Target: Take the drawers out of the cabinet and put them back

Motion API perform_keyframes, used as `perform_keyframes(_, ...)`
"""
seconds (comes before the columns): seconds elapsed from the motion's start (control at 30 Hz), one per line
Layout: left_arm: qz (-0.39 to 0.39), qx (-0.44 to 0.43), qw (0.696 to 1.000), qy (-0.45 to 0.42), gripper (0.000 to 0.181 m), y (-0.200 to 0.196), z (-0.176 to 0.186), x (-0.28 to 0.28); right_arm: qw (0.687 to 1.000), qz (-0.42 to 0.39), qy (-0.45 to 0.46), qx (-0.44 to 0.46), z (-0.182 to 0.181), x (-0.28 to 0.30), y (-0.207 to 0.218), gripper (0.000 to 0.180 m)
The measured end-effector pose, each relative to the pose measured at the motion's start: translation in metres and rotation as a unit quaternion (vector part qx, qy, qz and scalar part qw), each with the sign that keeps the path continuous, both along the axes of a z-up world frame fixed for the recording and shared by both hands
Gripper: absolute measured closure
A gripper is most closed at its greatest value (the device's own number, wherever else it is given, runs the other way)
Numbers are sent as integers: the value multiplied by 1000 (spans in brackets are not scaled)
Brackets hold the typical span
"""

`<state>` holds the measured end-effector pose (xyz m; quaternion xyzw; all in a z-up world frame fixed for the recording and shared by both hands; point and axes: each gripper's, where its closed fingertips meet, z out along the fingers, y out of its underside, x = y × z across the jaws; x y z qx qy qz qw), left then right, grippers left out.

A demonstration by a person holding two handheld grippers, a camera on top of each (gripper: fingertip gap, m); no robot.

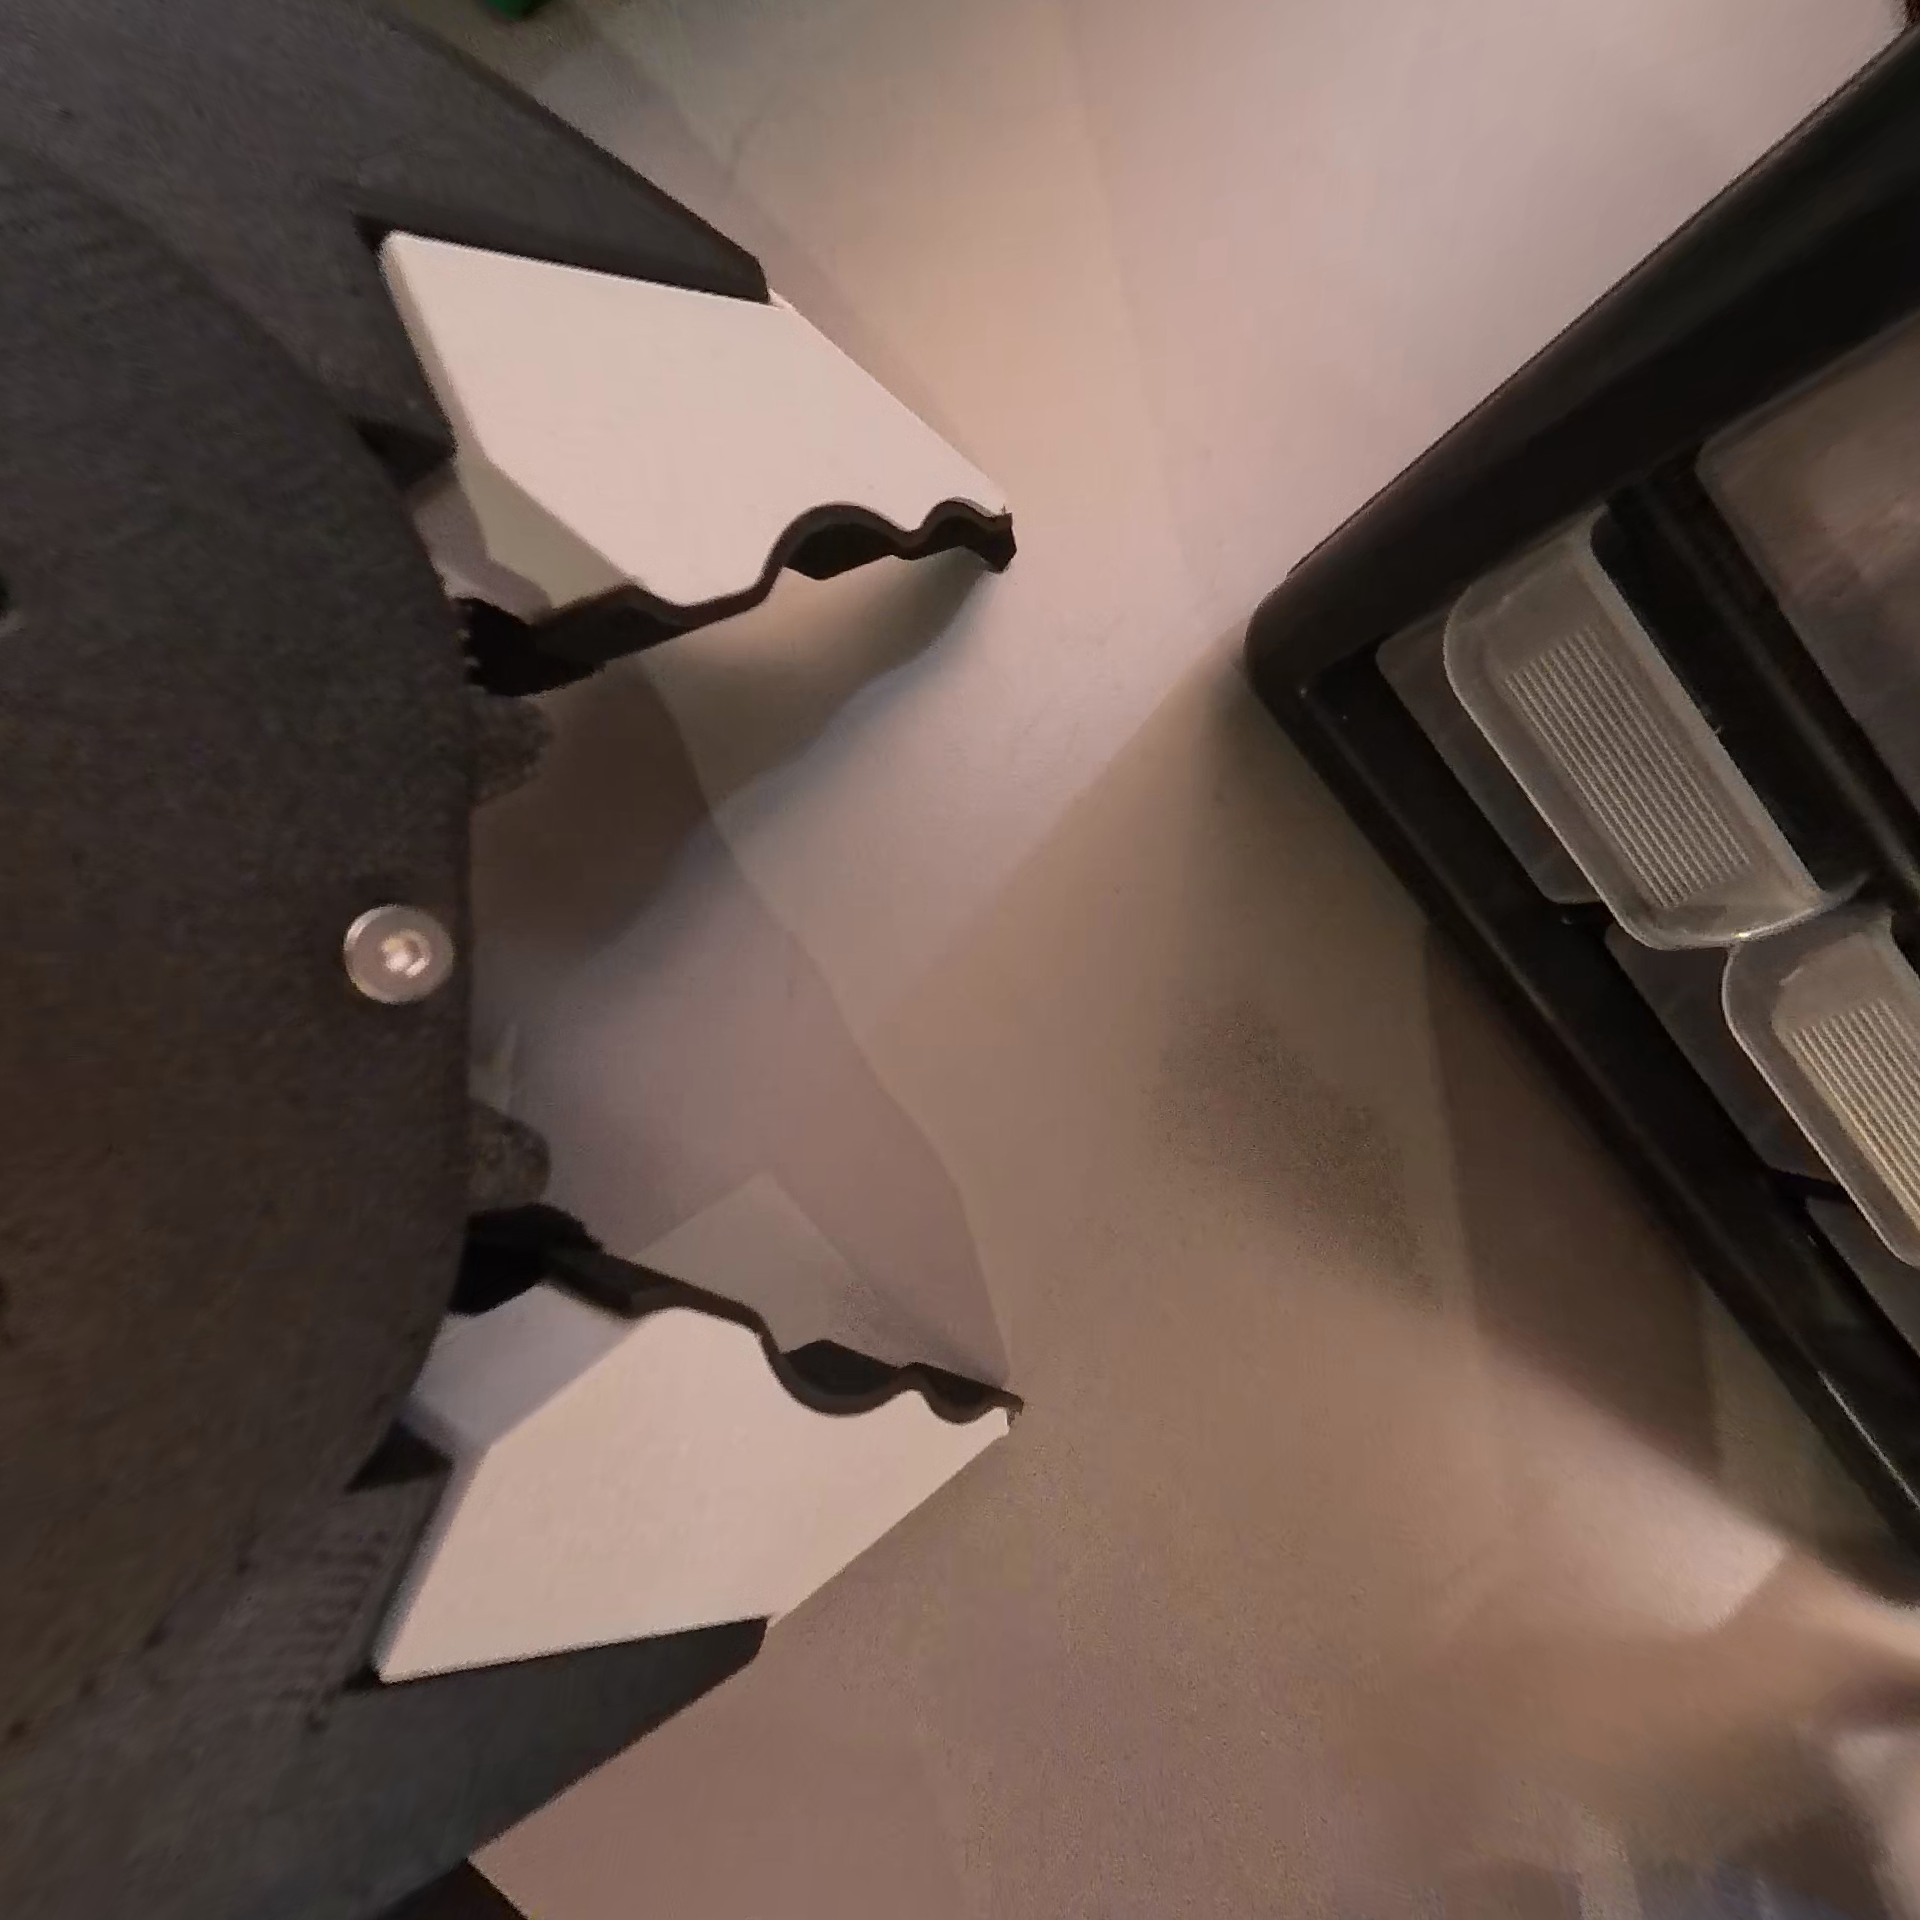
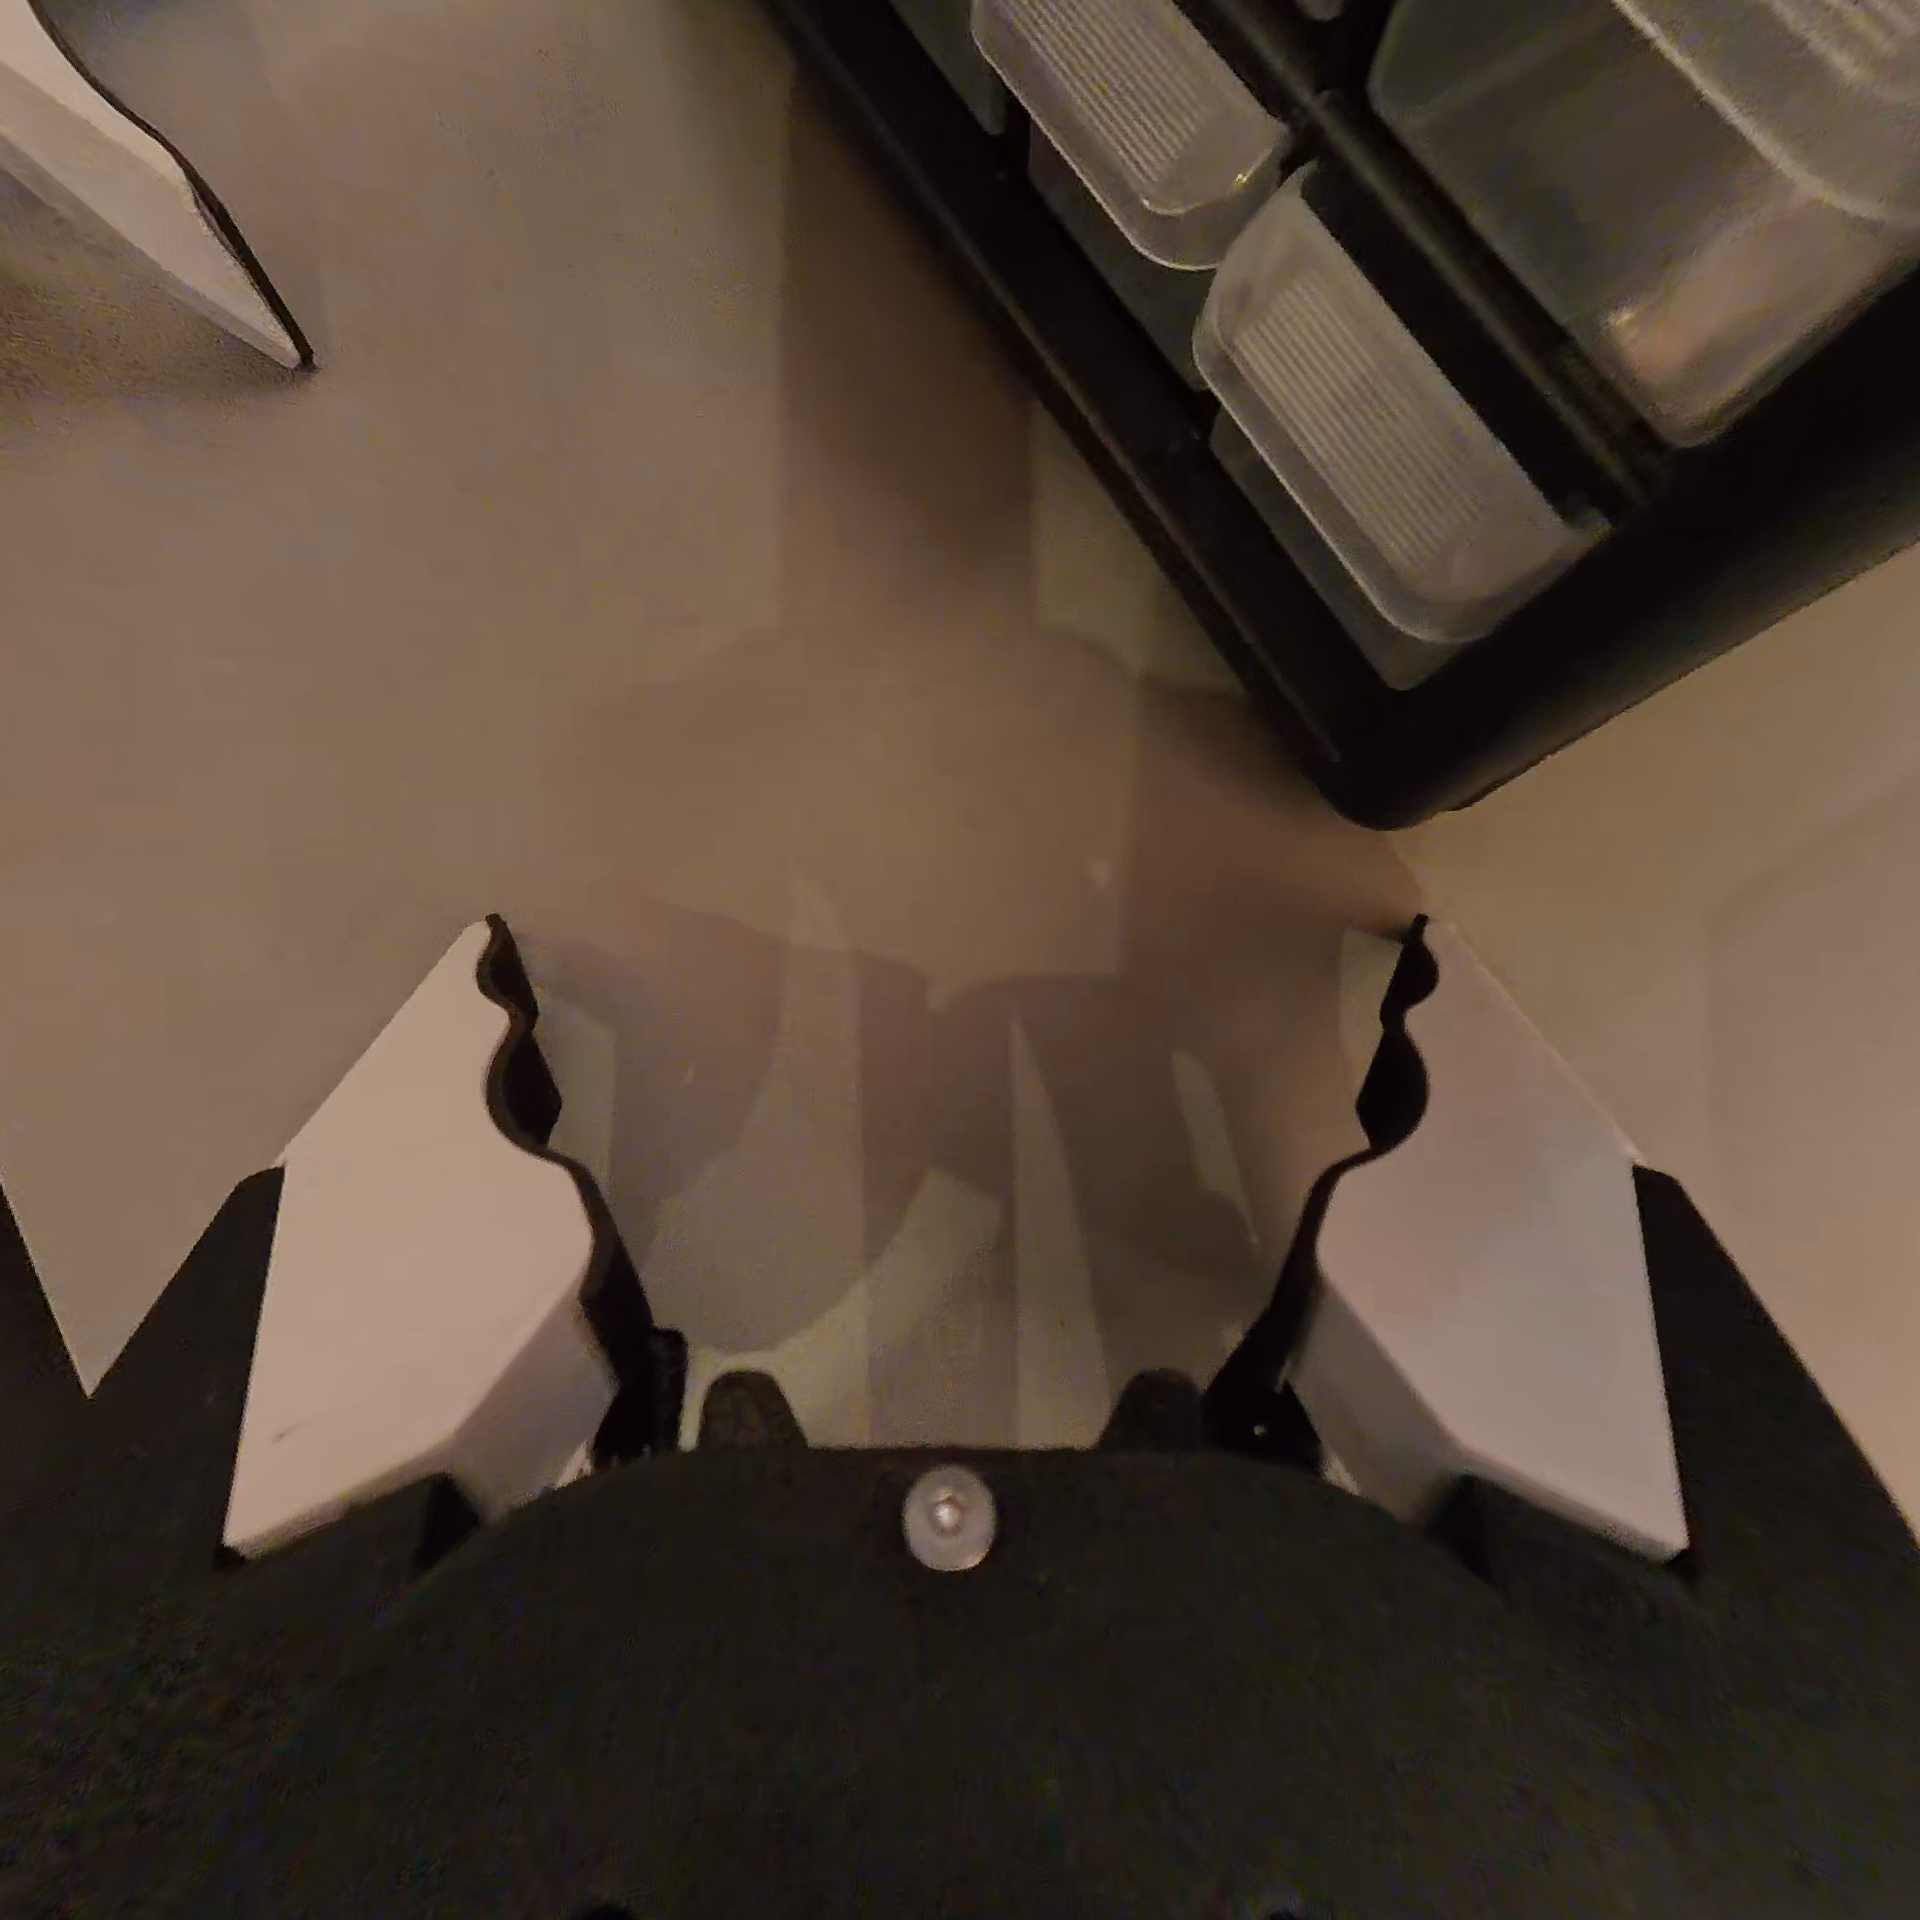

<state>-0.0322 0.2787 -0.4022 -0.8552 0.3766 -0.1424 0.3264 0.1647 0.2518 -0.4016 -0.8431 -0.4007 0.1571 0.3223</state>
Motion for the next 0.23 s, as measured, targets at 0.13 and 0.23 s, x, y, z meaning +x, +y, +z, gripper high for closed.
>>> perform_keyframes(0.13, -1, -1, 1000, 0, 31, 0, 0, 0, 1000, 0, 0, 0, 0, 0, 0, 24)
perform_keyframes(0.23, -3, -2, 1000, 1, 30, 0, 0, 1, 1000, 0, 0, 0, 0, 0, 0, 24)
